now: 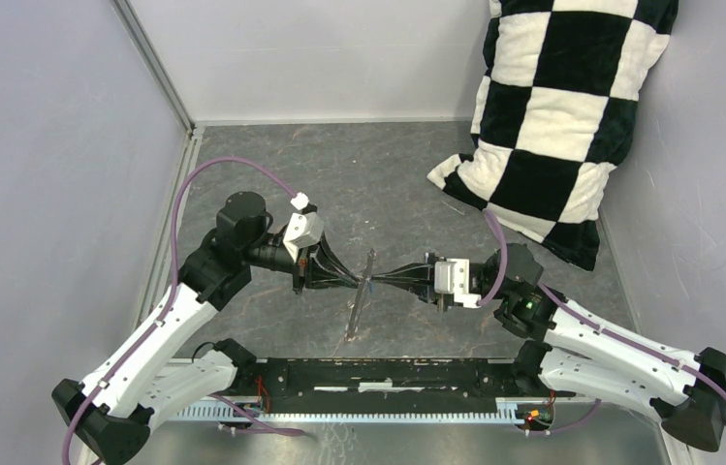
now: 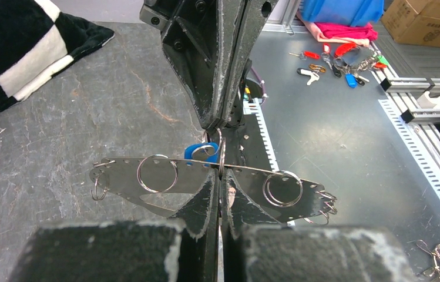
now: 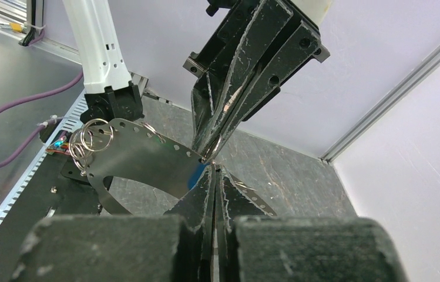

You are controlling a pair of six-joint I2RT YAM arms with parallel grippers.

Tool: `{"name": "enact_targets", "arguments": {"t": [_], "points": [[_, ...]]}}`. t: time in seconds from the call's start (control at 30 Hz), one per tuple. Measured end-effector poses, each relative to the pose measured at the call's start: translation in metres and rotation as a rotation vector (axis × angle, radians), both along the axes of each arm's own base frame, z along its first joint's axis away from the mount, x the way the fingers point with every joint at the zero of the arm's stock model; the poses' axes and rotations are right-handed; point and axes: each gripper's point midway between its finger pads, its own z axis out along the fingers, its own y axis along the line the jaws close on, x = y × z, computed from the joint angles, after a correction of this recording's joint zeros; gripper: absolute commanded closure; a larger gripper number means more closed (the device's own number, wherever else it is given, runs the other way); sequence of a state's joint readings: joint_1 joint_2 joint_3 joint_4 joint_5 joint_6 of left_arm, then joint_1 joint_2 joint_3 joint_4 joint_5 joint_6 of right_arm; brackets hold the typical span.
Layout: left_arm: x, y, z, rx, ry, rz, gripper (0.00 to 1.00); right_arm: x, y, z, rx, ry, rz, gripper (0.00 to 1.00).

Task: Put the keys on the keyring
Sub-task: Insert the key onto the keyring.

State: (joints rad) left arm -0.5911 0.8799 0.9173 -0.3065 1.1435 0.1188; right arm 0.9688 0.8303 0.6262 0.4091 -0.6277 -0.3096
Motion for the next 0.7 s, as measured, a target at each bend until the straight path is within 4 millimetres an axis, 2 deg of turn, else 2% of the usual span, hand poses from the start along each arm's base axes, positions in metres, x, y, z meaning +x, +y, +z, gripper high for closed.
{"name": "enact_targets", "arguments": {"t": [0.7], "points": [[0.0034,-0.0007,-0.0003,0.004,-0.001,0.016,0.98,-0.0006,0.0003,0.0067,0.026,0.001,0.003,1.0]]}}
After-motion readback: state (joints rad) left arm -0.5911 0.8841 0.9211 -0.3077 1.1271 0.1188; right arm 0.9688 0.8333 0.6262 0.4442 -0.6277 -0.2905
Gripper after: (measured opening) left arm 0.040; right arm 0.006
